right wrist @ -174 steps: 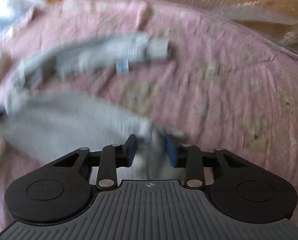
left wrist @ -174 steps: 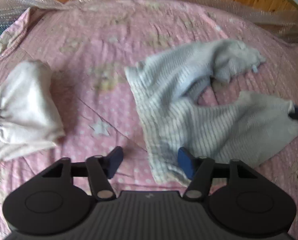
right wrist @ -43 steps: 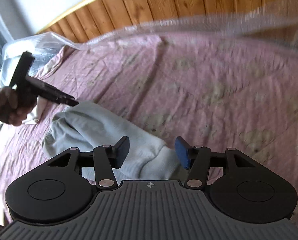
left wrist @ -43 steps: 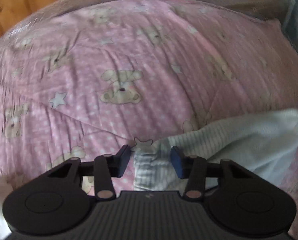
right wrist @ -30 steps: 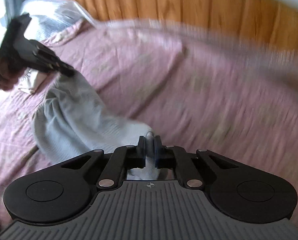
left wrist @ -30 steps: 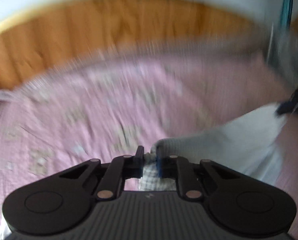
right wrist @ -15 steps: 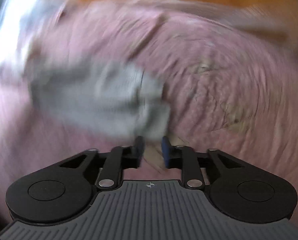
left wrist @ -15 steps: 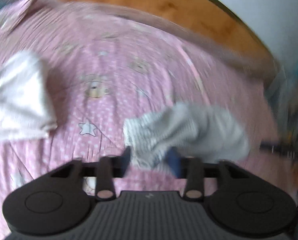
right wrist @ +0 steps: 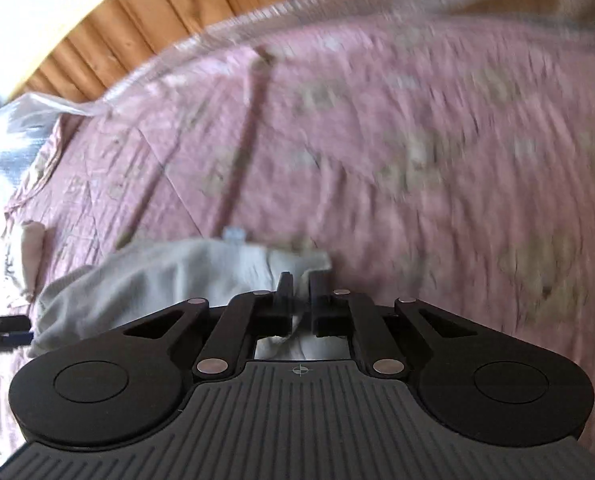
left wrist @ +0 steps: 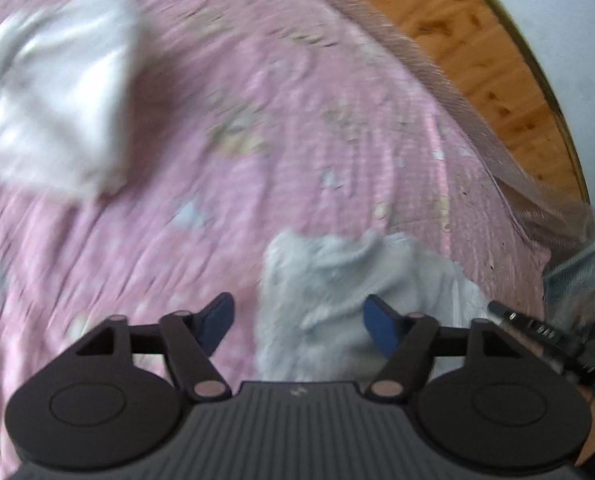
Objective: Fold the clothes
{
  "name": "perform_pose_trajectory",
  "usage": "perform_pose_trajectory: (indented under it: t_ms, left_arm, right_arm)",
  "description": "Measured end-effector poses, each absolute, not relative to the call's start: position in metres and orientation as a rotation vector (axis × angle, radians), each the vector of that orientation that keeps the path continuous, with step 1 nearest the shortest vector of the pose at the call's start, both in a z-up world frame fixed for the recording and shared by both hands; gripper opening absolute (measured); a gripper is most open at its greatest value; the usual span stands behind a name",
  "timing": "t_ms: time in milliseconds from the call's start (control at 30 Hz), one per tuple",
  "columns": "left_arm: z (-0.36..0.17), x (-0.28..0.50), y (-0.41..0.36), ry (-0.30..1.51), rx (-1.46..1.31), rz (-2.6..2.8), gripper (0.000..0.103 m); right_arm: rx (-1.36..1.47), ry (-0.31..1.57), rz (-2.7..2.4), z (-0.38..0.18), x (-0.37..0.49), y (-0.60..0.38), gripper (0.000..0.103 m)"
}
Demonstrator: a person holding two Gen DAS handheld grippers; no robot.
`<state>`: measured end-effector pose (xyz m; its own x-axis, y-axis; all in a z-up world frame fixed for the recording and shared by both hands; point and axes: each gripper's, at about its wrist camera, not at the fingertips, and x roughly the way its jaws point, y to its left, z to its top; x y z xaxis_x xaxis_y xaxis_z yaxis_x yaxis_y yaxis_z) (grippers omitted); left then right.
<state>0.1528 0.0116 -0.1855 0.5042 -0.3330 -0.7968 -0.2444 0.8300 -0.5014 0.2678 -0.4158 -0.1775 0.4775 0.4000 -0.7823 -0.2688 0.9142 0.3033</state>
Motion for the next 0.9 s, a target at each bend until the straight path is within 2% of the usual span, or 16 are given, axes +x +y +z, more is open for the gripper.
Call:
perform_pose_trajectory:
  t_ms: [33,133,267,400,500,567,633,667,700,733,833,900]
  left_arm:
    - [-0.184,0.158,0.008,1.06,-0.59,-0.07,0.041]
    - [-0.179,0.161,0.011,1.045,-0.564,-0.089,0.029]
    - [-0.18,0.156,0.026,1.033,-0.635,-0.097,0.028]
    - [-0.188,0.164,0.025,1.065,-0.62,-0.104,0.022]
    - [-0.187,0.168,0.018,1.079,-0.564,-0.101,0.024]
    - [-0.181,0.169,0.013,1.079,-0.517,-0.093,0.027]
    - [-0.171,0.166,0.008,1.056,-0.463,-0.069,0.039]
    - [-0.164,0.163,0.006,1.032,-0.431,-0.054,0.043]
    - [-0.156,0.16,0.003,1.0,-0.399,-0.044,0.049]
    - [-0.148,0.157,-0.002,0.962,-0.367,-0.037,0.053]
    - [-0.143,0.157,-0.02,0.93,-0.339,-0.108,0.056]
    - [-0.159,0.164,-0.035,0.983,-0.288,-0.139,0.055]
  right_arm:
    - [0.141,0.976,0.417,-0.173,0.269,-0.414,0.003]
    - [0.156,0.931,0.424,-0.15,0.261,-0.419,0.003]
    - [0.199,0.89,0.39,-0.119,0.236,-0.436,0.002]
    - [0.211,0.981,0.306,-0.143,0.214,-0.451,0.002]
    - [0.175,1.069,0.26,-0.182,0.209,-0.452,0.002]
    - [0.15,1.076,0.244,-0.189,0.207,-0.45,0.003]
    - [0.127,1.063,0.233,-0.183,0.205,-0.448,0.005]
    - [0.106,1.041,0.217,-0.176,0.204,-0.446,0.014]
    - [0.075,1.0,0.185,-0.167,0.202,-0.444,0.026]
    - [0.04,0.949,0.158,-0.158,0.198,-0.441,0.033]
    - [-0.031,0.825,0.207,-0.139,0.193,-0.418,0.033]
    - [-0.055,0.846,0.311,-0.147,0.199,-0.397,0.03]
